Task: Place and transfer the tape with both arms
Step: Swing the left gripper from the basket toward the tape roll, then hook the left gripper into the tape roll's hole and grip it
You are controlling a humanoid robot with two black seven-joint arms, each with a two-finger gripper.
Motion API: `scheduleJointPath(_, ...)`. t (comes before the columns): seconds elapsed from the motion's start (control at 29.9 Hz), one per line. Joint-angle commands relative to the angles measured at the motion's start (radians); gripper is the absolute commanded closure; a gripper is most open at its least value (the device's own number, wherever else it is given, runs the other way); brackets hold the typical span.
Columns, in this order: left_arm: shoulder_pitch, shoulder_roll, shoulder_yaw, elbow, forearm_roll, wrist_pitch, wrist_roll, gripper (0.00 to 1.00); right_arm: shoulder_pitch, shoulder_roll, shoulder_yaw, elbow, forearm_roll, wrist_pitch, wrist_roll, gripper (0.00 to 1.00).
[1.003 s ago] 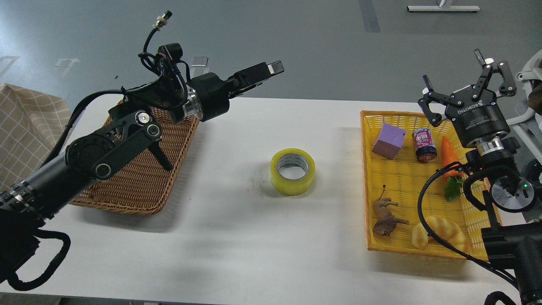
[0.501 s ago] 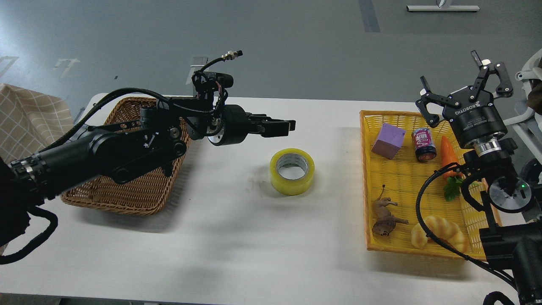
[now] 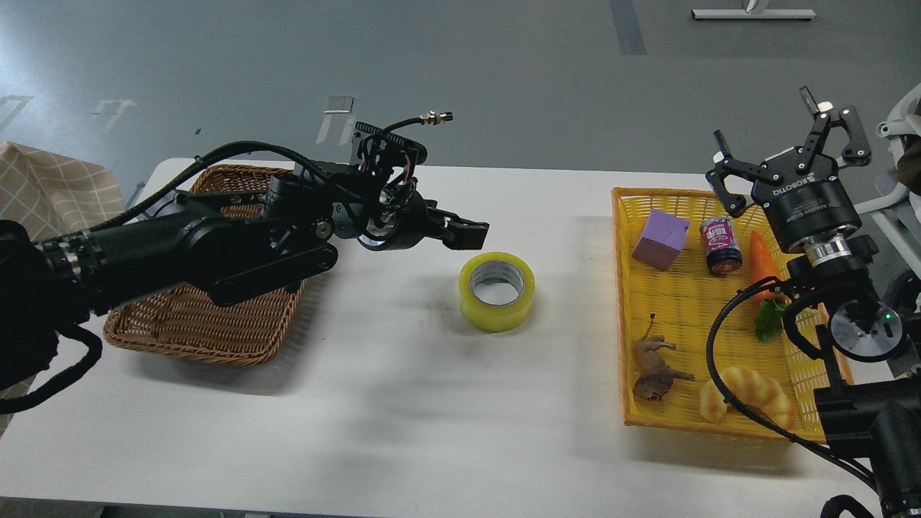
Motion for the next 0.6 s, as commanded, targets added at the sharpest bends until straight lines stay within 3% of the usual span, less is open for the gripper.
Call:
scheduleJointPath(0.0,0.0,-0.036,0.012,0.009,-0.001,-0.003,0.056,0.02,0.0,-0.001,0.0,-0.002,-0.001,0.0,0.0,0.0)
scheduleJointPath(0.13,-0.001,-0.078,0.014,0.038,-0.001,-0.005,0.109,0.02,0.002,-0.001,0.0,-0.002,-0.001,0.0,0.0,0.0)
scheduleJointPath(0.57,0.003,-0.125,0.077,0.081,-0.001,-0.005,0.109,0.02,-0.002,-0.002,0.0,-0.003,-0.001,0.0,0.0,0.0)
